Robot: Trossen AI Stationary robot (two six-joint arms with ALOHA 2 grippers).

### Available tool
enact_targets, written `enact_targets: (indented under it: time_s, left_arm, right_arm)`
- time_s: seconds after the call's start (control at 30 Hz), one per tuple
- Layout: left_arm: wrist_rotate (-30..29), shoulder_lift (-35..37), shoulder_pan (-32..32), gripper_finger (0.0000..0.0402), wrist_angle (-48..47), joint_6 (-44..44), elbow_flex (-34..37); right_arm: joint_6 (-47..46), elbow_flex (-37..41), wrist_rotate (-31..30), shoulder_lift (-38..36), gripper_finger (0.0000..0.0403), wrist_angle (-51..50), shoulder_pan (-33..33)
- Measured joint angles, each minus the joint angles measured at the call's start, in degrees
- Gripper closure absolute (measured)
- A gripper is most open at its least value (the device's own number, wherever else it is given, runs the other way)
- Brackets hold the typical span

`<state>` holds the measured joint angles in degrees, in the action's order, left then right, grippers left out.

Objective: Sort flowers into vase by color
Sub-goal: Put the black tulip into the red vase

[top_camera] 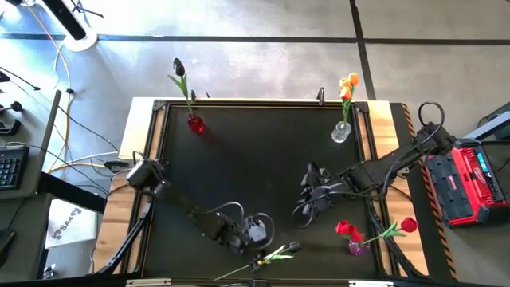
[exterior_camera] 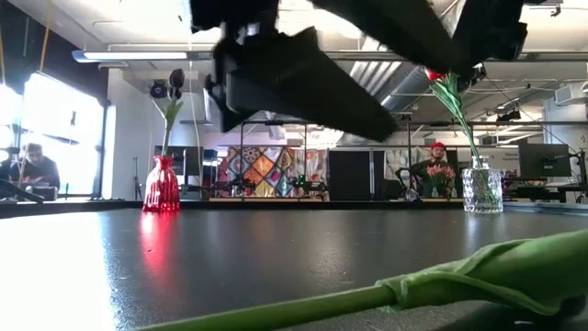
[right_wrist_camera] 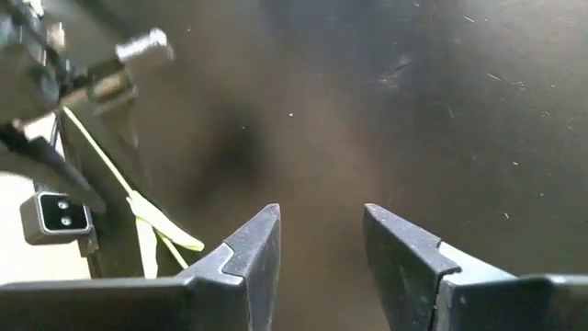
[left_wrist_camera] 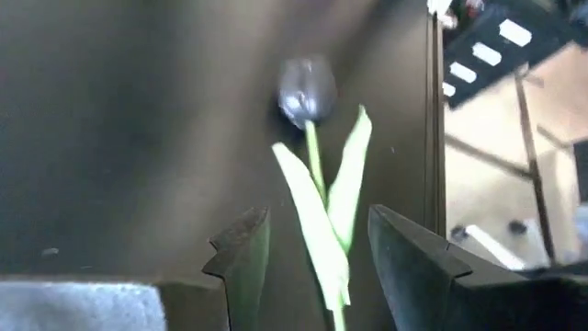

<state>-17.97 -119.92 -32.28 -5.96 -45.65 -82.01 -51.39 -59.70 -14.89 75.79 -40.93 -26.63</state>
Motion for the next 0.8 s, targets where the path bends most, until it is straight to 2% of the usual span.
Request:
enact_targets:
  time_s: [0.1, 0.33, 0.4, 0.8]
  left_arm:
    - [1.8, -4.0, -0.2, 0.0229, -0.8, 1.6, -4.8]
    - [8.2, -10.0, -0.1, 0.0229, -9.0, 3.4, -13.5]
    - [8.8, -10.5, -0.1, 0.0229, -11.5, 3.5, -14.1]
    - [8.8, -10.9, -0.5, 0.0229, -11.2, 2.8, -14.4]
  right_arm:
    - [0.5, 0.0, 0.1, 0.0, 0.0258, 0.0, 0.0]
    - [0.7, 0.0, 0.5, 0.0, 0.0258, -0.5, -0.9]
    - [0.8, 0.0, 0.6, 0.0, 0.0258, -0.6, -1.5]
    - [0.0, 0.0, 0.3, 0.0, 0.0258, -2.9, -4.4]
